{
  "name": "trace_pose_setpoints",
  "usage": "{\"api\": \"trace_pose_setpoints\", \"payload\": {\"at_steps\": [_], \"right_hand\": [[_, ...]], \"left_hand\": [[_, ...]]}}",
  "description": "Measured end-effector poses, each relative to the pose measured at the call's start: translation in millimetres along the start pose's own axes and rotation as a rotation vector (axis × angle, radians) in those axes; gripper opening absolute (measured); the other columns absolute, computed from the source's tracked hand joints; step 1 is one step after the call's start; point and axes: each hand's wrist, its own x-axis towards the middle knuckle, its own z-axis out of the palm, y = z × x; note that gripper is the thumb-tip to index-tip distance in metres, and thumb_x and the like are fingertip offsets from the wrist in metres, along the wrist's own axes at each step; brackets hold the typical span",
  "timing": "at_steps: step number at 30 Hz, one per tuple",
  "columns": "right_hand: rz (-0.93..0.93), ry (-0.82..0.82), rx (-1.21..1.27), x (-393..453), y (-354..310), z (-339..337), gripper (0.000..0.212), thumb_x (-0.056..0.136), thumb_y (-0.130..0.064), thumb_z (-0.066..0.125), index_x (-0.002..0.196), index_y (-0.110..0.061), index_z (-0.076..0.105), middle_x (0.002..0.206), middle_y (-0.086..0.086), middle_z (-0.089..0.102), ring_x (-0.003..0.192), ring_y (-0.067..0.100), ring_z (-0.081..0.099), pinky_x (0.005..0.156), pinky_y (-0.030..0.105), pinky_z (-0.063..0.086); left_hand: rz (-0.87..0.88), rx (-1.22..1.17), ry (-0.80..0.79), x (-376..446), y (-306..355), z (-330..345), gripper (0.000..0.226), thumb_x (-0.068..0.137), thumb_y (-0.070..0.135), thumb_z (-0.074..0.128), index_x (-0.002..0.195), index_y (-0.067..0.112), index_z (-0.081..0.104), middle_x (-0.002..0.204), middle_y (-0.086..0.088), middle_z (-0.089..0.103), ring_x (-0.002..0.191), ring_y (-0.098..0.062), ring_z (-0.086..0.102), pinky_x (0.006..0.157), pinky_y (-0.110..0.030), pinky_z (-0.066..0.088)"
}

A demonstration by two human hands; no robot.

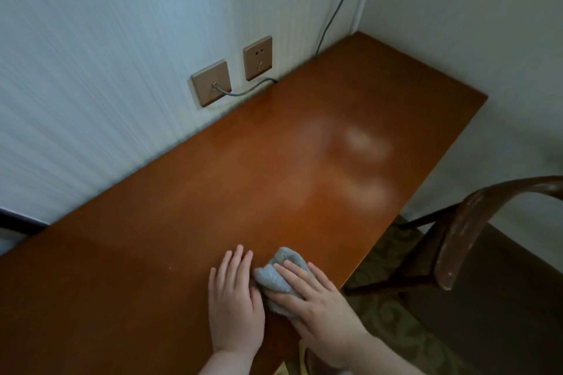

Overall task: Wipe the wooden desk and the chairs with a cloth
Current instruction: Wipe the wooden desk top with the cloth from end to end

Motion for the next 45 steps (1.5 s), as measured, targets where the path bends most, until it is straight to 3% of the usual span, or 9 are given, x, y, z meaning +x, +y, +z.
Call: {"api": "trace_pose_setpoints", "payload": {"at_steps": [6,9,12,17,20,25,32,39,45], "right_hand": [[0.298,0.092,0.071,35.0,28.8,-22.8,0.050,0.099,-0.046,0.012,0.148,-0.052,0.019,0.160,-0.017,0.002,0.148,0.007,-0.009,0.115,0.031,-0.018],[0.561,0.260,0.109,65.5,-22.9,-10.7,0.049,0.099,-0.039,0.023,0.146,-0.041,0.036,0.159,-0.004,0.026,0.148,0.016,0.012,0.117,0.040,0.000],[0.356,0.192,0.134,42.9,-56.5,0.9,0.047,0.096,-0.041,0.032,0.141,-0.038,0.043,0.152,-0.003,0.041,0.144,0.017,0.029,0.112,0.042,0.016],[-0.093,-0.112,-0.162,0.5,22.4,-14.1,0.050,0.102,-0.043,0.029,0.150,-0.046,0.016,0.162,-0.009,0.014,0.149,0.013,0.003,0.116,0.039,0.000],[0.066,-0.098,-0.064,28.1,40.8,-29.1,0.048,0.105,-0.042,0.024,0.151,-0.048,0.010,0.163,-0.010,-0.002,0.147,0.008,-0.015,0.119,0.039,-0.010],[0.508,0.193,0.106,62.3,-27.9,-12.1,0.046,0.105,-0.037,0.026,0.151,-0.041,0.022,0.163,-0.005,0.007,0.149,0.014,-0.007,0.121,0.040,-0.007],[-0.074,-0.047,-0.088,-7.6,13.7,-9.5,0.048,0.102,-0.041,0.024,0.149,-0.042,0.025,0.160,-0.005,0.023,0.148,0.015,0.009,0.118,0.042,0.000],[0.556,0.151,0.056,98.0,-8.0,-28.1,0.050,0.105,-0.042,0.020,0.154,-0.039,0.010,0.164,-0.002,-0.002,0.149,0.017,-0.014,0.120,0.043,-0.009],[-0.310,-0.138,-0.044,26.1,-16.4,-7.1,0.051,0.102,-0.038,0.029,0.151,-0.043,0.017,0.163,-0.007,0.003,0.148,0.011,-0.014,0.120,0.045,-0.011]], "left_hand": [[0.031,0.192,-0.093,-3.1,-6.2,-4.1,0.051,0.100,0.038,0.017,0.141,0.030,0.046,0.149,0.011,0.042,0.139,-0.012,0.035,0.113,-0.037,0.028],[0.045,0.198,-0.082,-2.4,-5.4,-3.9,0.053,0.100,0.038,0.015,0.138,0.028,0.050,0.146,0.008,0.046,0.137,-0.013,0.039,0.109,-0.039,0.031],[0.053,0.164,-0.085,-3.4,-7.1,-4.9,0.057,0.101,0.037,0.009,0.139,0.024,0.050,0.146,0.007,0.046,0.138,-0.013,0.037,0.113,-0.039,0.030],[0.047,0.170,-0.064,-3.7,-8.8,-1.0,0.057,0.098,0.038,0.012,0.145,0.026,0.041,0.153,0.009,0.034,0.145,-0.011,0.023,0.118,-0.037,0.016],[0.041,0.177,-0.050,-3.8,-6.2,-2.9,0.059,0.099,0.039,0.007,0.144,0.024,0.042,0.153,0.007,0.036,0.144,-0.013,0.025,0.117,-0.038,0.016],[0.061,0.153,-0.043,-4.0,-5.7,-3.0,0.056,0.099,0.036,0.013,0.143,0.021,0.044,0.151,0.002,0.040,0.143,-0.016,0.029,0.116,-0.041,0.021],[0.067,0.109,-0.043,-4.7,-9.5,-3.0,0.056,0.098,0.038,0.013,0.143,0.023,0.043,0.152,0.004,0.038,0.144,-0.015,0.025,0.117,-0.041,0.018],[0.016,-0.015,0.040,-5.2,-6.9,-3.8,0.061,0.100,0.045,0.002,0.145,0.025,0.039,0.153,0.006,0.035,0.146,-0.011,0.020,0.119,-0.039,0.008],[-0.171,-0.152,0.164,-17.6,-33.8,-18.0,0.050,0.098,0.032,0.022,0.138,0.022,0.049,0.146,0.004,0.046,0.141,-0.012,0.030,0.119,-0.046,0.015]]}}
